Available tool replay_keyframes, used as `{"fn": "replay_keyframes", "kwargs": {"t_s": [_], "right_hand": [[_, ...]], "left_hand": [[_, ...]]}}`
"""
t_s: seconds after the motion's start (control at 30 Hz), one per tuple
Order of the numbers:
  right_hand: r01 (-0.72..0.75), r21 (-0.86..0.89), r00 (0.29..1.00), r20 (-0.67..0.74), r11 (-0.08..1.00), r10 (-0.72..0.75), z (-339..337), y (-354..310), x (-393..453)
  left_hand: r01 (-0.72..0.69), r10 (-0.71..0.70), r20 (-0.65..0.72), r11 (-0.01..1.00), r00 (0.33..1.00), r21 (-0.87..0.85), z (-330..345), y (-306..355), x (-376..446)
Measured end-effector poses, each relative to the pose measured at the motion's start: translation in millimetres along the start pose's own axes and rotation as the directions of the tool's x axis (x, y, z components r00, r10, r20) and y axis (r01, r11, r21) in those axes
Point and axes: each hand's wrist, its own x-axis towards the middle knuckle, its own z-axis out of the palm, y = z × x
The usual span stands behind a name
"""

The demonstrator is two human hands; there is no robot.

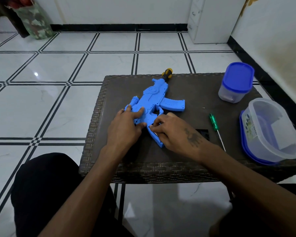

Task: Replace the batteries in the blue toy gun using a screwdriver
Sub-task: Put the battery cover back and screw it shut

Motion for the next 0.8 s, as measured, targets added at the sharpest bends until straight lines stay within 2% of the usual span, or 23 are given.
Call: {"fn": "replay_keyframes", "kwargs": {"t_s": [0.13,0.27,0.33,0.43,0.47,0.53,0.63,0.7,0.8], "right_hand": [[-0.08,0.07,0.995,0.064,0.994,0.075,-7.0,-0.2,-2.6],[-0.064,0.063,0.992,0.117,0.996,0.056,-9.7,1.5,-3.2],[-0.096,0.114,0.995,0.045,0.989,0.091,-12.9,5.7,-9.6],[-0.262,0.193,0.951,-0.113,0.945,0.287,-23.0,24.9,-28.3],[-0.325,0.161,0.935,-0.091,0.932,0.342,-26.9,33.9,-36.4],[-0.421,0.066,0.907,0.053,0.905,0.418,-33.5,50.2,-51.8],[-0.461,0.021,0.869,0.211,0.887,0.447,-32.9,58.3,-61.5],[-0.485,0.01,0.849,0.248,0.875,0.467,-32.1,58.3,-64.1],[-0.501,-0.015,0.846,0.199,0.865,0.494,-31.0,54.8,-62.8]], "left_hand": [[0.011,-0.01,0.01,1.0,1.0,-0.012,-0.4,0.7,0.2],[0.02,-0.02,0.014,1.0,1.0,-0.008,-0.8,-0.4,-0.7],[0.018,-0.018,0.009,1.0,1.0,-0.01,-1.2,-0.2,-1.0],[0.019,-0.019,0.006,1.0,1.0,0.012,-2.2,2.8,-2.1],[0.019,-0.019,0.003,0.999,1.0,0.032,-2.3,4.8,-3.4],[0.014,-0.014,-0.005,0.998,1.0,0.058,-1.9,10.0,-5.7],[0.02,-0.019,-0.003,0.998,1.0,0.06,-4.2,12.2,-8.7],[0.02,-0.02,0.002,0.997,1.0,0.072,-5.1,13.7,-9.8],[0.021,-0.022,0.007,0.997,1.0,0.07,-6.5,16.4,-11.6]]}}
